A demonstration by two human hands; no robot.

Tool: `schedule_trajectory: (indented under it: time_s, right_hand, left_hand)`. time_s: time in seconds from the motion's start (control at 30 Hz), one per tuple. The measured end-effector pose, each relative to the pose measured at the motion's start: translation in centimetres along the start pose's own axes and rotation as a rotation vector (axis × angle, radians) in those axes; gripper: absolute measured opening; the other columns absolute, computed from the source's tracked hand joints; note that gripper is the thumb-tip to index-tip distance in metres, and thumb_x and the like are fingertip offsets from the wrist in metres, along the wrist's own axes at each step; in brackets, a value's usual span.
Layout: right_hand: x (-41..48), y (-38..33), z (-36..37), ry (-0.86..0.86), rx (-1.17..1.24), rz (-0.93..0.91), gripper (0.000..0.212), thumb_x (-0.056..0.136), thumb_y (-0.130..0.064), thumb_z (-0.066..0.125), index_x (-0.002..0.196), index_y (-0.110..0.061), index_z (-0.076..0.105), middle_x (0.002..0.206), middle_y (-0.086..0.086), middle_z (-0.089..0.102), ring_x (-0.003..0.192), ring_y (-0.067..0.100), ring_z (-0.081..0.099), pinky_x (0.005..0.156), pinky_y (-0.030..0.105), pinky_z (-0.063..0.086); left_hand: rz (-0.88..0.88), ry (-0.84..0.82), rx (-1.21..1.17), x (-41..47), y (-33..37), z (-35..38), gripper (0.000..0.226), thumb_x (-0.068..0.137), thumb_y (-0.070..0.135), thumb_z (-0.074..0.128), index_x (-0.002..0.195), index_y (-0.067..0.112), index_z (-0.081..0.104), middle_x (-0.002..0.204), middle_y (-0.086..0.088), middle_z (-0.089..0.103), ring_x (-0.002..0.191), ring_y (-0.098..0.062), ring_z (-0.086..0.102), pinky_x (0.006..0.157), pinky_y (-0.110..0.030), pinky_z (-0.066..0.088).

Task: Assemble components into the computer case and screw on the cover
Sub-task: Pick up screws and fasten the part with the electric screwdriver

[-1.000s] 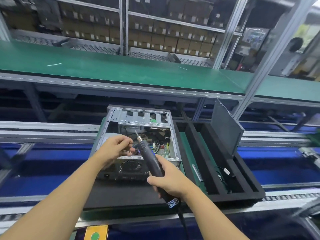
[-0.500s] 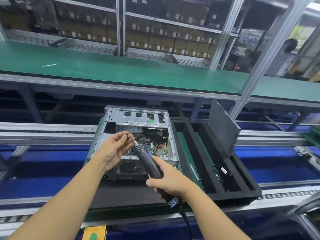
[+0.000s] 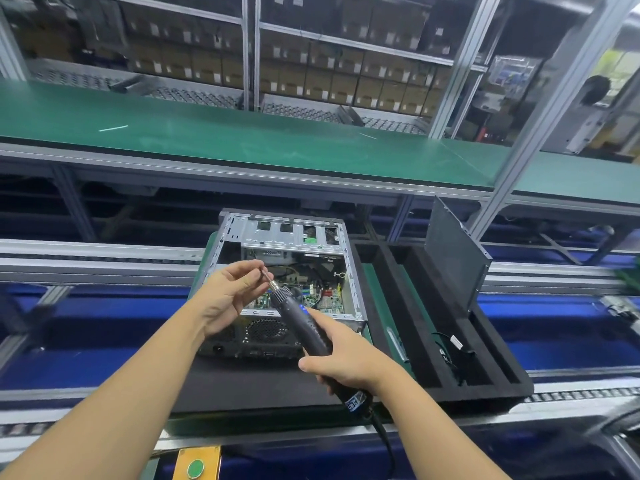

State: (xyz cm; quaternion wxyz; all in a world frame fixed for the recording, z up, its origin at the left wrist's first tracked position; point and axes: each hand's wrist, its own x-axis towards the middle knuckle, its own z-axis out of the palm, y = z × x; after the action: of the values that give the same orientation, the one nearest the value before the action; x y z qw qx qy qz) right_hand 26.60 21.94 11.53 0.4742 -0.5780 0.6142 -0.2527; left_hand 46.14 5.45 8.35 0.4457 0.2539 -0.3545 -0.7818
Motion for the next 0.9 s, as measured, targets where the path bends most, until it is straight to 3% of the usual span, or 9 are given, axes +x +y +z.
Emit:
schedule_trajectory:
  time_s: [0.1,0.23,0.57,0.7,0.83,0.9]
  right_hand:
    - [-0.1,-0.5,0.0,0.001,-0.049,-0.004,0.082,0.088,-0.02,0.069,0.155,-0.042,0.028,0.105,0.004,0.063,0.063,0.018,0.062,0.061,0.039,0.059]
    - [-0.1,-1.0,-0.3,-0.011,-0.118,-0.012,0.083,0.088,-0.02,0.069,0.156,-0.043,0.027,0.102,-0.001,0.062,0.06,0.017,0.06,0.059,0.037,0.058]
    - [0.4,-0.1,-0.2,0.029,-0.246,-0.057,0.084,0.086,-0.025,0.067,0.156,-0.045,0.024,0.109,-0.016,0.056,0.056,0.0,0.058,0.055,0.028,0.057]
    - [0.7,0.8,0.7,0.079,-0.164,-0.087,0.082,0.085,-0.024,0.067,0.153,-0.048,0.028,0.105,-0.013,0.058,0.055,-0.001,0.058,0.055,0.025,0.055]
    - [1.6,1.0,2.1,0.105,0.046,-0.074,0.073,0.084,-0.02,0.07,0.142,-0.05,0.038,0.091,-0.01,0.061,0.054,0.011,0.059,0.053,0.032,0.057]
    - [2.1,1.1,2.9,0.119,0.124,-0.079,0.075,0.084,-0.019,0.072,0.146,-0.045,0.038,0.081,-0.013,0.064,0.058,0.016,0.06,0.057,0.036,0.059]
  left_hand:
    - [-0.011,-0.026,0.048,0.1,0.5,-0.5,0.019,0.079,0.0,0.063,0.097,0.0,0.067,0.087,-0.016,0.073,0.081,-0.02,0.073,0.069,-0.023,0.06]
    - [-0.01,-0.057,0.157,0.4,1.2,-1.5,0.016,0.076,-0.002,0.066,0.088,0.003,0.075,0.091,-0.018,0.073,0.086,-0.024,0.073,0.071,-0.025,0.06]
    - [0.036,-0.25,0.85,1.5,4.7,-0.6,0.021,0.087,-0.01,0.066,0.083,0.011,0.067,0.091,-0.018,0.073,0.089,-0.032,0.074,0.077,-0.035,0.06]
    - [0.03,-0.204,0.719,1.3,4.5,-0.3,0.016,0.087,-0.01,0.065,0.094,0.004,0.063,0.095,-0.021,0.072,0.089,-0.032,0.073,0.078,-0.036,0.06]
    - [0.033,-0.11,0.515,1.2,2.6,0.2,0.018,0.091,-0.001,0.064,0.108,0.004,0.058,0.101,-0.016,0.073,0.086,-0.024,0.071,0.078,-0.036,0.059]
    - [0.038,-0.053,0.481,1.4,1.6,0.5,0.02,0.095,0.005,0.062,0.114,0.007,0.057,0.103,-0.012,0.074,0.089,-0.022,0.07,0.08,-0.037,0.059]
